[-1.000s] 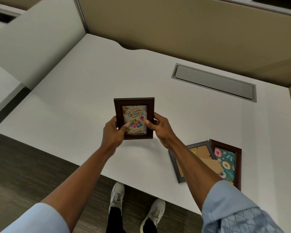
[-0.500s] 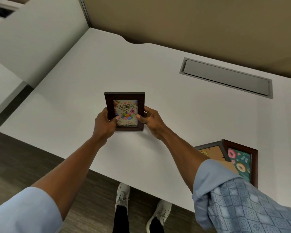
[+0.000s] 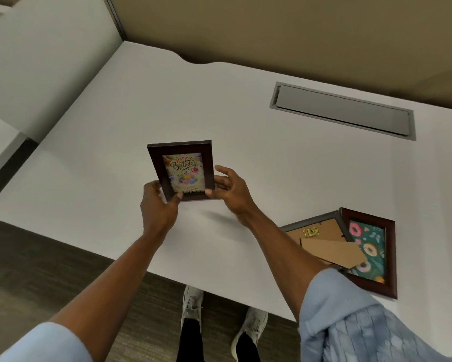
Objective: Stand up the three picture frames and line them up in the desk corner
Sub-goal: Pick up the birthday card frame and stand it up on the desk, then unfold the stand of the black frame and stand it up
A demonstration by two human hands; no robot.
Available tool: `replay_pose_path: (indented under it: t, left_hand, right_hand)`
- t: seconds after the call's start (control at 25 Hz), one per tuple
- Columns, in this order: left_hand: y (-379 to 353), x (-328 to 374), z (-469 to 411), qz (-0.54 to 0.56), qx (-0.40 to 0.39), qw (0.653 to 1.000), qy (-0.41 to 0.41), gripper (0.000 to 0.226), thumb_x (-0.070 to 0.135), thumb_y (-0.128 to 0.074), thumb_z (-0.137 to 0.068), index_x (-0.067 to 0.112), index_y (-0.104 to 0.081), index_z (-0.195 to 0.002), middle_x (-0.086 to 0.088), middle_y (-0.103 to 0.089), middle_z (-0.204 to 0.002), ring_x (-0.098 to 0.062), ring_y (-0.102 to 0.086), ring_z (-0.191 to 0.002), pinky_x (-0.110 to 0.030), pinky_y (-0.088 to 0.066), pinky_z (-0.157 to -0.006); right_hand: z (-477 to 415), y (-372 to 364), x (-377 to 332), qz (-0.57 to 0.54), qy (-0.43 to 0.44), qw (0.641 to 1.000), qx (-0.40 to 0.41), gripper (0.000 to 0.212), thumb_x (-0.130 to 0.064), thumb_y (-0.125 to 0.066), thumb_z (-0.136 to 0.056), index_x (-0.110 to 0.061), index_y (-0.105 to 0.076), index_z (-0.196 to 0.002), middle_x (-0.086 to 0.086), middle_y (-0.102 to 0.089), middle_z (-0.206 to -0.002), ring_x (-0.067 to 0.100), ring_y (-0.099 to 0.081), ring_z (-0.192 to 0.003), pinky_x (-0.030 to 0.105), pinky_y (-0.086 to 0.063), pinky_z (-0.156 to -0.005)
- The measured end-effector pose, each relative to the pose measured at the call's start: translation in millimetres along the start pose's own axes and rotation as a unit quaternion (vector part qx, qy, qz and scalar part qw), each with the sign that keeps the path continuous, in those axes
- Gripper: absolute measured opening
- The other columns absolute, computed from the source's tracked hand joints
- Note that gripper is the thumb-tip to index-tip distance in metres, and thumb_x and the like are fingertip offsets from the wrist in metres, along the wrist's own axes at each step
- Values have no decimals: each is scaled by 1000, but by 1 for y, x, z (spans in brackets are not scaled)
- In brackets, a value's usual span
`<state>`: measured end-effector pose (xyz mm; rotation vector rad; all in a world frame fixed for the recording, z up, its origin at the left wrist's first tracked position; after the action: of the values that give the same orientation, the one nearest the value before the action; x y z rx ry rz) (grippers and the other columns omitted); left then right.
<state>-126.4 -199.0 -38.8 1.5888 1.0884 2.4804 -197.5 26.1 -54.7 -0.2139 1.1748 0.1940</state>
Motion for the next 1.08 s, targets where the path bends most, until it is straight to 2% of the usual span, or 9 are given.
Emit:
replay_pose_path:
  t: [0.08,0.2,0.36,0.44,0.52,0.68,0.76,0.88,1.08]
  left_hand:
    - [3,-8,31,-20,72,997,15,56,15,-83,-93,5,-53,-139,-15,-61,-140,-34,-64,-125,-51,-56,-104]
    - [-18,-14,80,1,103,993,57,40,11,-80,-94,7,-58,-127,-13,-63,-127,-34,-66,-115,-42,-53,-96]
    - [-87,0,124,25,1,999,48,28,10,-75,-97,11,-62,-122,-6,-66,-119,-27,-65,-109,-36,-51,-94]
    - [-125,20,141,15,-68,998,5,29,10,-75,-97,12,-60,-123,-5,-67,-116,-26,-66,-105,-34,-51,-90]
    - [-156,39,153,-2,-122,992,-30,32,12,-77,-97,13,-60,-124,-2,-67,-115,-23,-66,-101,-28,-50,-85]
    - [-196,61,165,-52,-182,978,-87,32,7,-77,-95,11,-62,-123,-3,-68,-115,-22,-66,-104,-33,-55,-89]
    - [-208,64,165,-65,-199,974,-90,30,2,-74,-94,9,-63,-121,-5,-70,-112,-23,-68,-103,-34,-56,-89]
    - [-214,67,164,-72,-201,973,-87,30,3,-73,-93,6,-65,-122,-7,-71,-109,-24,-69,-102,-32,-54,-87]
    - [-214,66,159,-65,-213,973,-60,25,14,-78,-96,9,-68,-117,-7,-72,-109,-25,-69,-102,-39,-59,-91]
  right_hand:
    - [26,29,2,49,21,997,63,79,-8,-88,-86,-16,-50,-154,11,-67,-141,22,-66,-127,34,-56,-107]
    - [83,80,8,82,52,978,185,63,-6,-86,-88,-19,-59,-143,1,-70,-131,10,-68,-115,17,-56,-89]
    - [172,151,22,110,81,928,346,47,6,-78,-87,-23,-68,-123,-5,-70,-114,12,-68,-107,31,-60,-85]
    - [211,173,26,192,96,901,377,50,10,-79,-83,-20,-68,-122,0,-66,-120,18,-65,-112,33,-61,-89]
    - [237,181,30,326,121,865,362,60,8,-83,-77,-19,-67,-128,5,-62,-136,25,-59,-128,23,-55,-98]
    - [253,187,52,545,145,785,255,80,-6,-79,-76,-25,-58,-151,18,-46,-165,41,-40,-154,56,-39,-122]
    - [247,189,62,602,153,757,204,83,-8,-80,-77,-29,-56,-153,21,-41,-169,43,-33,-158,62,-34,-124]
    - [233,187,66,657,188,717,139,88,-2,-80,-75,-32,-54,-154,25,-36,-171,45,-29,-161,62,-29,-127]
    - [223,192,68,709,232,663,67,97,0,-82,-77,-28,-42,-160,32,-39,-166,51,-37,-155,65,-43,-118]
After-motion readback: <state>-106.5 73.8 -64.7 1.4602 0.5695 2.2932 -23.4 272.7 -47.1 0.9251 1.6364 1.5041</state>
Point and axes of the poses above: each hand's wrist, its own z-axis away from the middle knuckle, its own y-axis out of the back of the hand, x = y × z, the point moved 10 cm from there along -z, towards the middle knuckle
